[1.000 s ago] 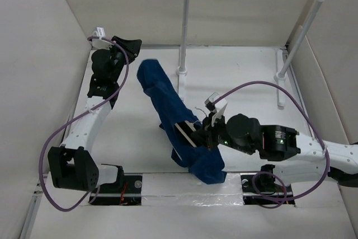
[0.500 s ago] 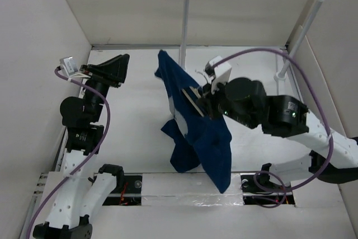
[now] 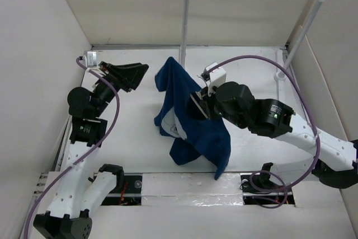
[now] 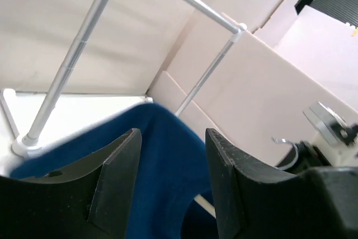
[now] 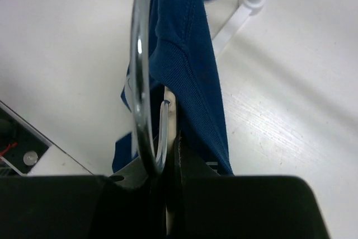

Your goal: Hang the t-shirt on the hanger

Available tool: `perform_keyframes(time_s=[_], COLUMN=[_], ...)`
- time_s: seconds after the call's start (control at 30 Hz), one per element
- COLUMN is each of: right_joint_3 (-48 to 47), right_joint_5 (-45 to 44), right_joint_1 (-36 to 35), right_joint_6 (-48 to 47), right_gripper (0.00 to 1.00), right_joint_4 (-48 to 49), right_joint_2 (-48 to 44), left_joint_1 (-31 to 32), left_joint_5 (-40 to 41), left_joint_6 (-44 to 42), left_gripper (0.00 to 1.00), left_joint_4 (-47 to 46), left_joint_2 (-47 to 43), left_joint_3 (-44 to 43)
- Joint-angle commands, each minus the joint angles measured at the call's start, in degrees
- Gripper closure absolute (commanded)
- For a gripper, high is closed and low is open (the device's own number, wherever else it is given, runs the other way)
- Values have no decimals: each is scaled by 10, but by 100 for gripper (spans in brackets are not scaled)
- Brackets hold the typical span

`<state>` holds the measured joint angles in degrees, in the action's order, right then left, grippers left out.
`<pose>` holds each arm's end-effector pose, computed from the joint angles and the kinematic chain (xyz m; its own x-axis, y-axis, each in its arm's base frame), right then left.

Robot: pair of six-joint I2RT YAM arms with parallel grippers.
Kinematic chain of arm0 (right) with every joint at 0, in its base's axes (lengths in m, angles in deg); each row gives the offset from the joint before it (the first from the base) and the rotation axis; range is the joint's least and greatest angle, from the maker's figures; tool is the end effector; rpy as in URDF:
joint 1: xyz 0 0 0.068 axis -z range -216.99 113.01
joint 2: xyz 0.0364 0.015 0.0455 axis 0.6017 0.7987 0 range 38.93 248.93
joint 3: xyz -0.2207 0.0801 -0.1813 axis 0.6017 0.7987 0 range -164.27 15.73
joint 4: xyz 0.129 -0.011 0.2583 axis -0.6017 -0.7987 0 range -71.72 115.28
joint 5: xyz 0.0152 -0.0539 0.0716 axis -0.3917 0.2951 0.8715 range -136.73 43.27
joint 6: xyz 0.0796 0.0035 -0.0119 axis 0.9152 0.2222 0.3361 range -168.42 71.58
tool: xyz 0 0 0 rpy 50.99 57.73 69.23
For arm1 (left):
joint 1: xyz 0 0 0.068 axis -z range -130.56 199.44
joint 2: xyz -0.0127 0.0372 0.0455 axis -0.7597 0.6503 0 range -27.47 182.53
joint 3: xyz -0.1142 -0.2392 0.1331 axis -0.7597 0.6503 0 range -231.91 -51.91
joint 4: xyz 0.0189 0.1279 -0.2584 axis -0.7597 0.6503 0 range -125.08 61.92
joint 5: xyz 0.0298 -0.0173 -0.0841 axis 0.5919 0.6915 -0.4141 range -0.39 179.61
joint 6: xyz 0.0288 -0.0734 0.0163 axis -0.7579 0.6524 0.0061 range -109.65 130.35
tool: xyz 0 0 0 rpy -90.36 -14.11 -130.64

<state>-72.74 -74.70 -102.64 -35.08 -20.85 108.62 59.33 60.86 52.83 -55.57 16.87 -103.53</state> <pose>0.1454 0.2420 0.4669 -0.3304 -0.2359 -0.9139 -0.5720 0.8202 -0.0049 0.1888 -0.0669 0.4723 -0.0465 -0.5928 -0.8040 0.7303 0.5290 -0.4322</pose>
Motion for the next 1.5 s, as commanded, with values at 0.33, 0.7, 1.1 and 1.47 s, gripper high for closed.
perform_keyframes(time_s=[0.33, 0.7, 1.1, 1.47], right_joint_3=[139, 167, 190, 194], right_joint_5=[-6, 8, 40, 45], right_joint_1=[61, 88, 93, 70], right_joint_6=[58, 31, 41, 56], right_gripper=[100, 100, 100, 100], right_joint_4=[54, 72, 97, 112], right_joint_2=[-136, -163, -168, -160], left_joint_1=[149, 435, 481, 494], left_joint_5=[417, 641, 557, 460], left_joint_6=[-123, -157, -100, -71], left_gripper=[59, 56, 47, 43], left_joint_4=[35, 4, -81, -112], left_joint_2=[209, 185, 203, 258], left_joint_3=[-101, -38, -16, -46])
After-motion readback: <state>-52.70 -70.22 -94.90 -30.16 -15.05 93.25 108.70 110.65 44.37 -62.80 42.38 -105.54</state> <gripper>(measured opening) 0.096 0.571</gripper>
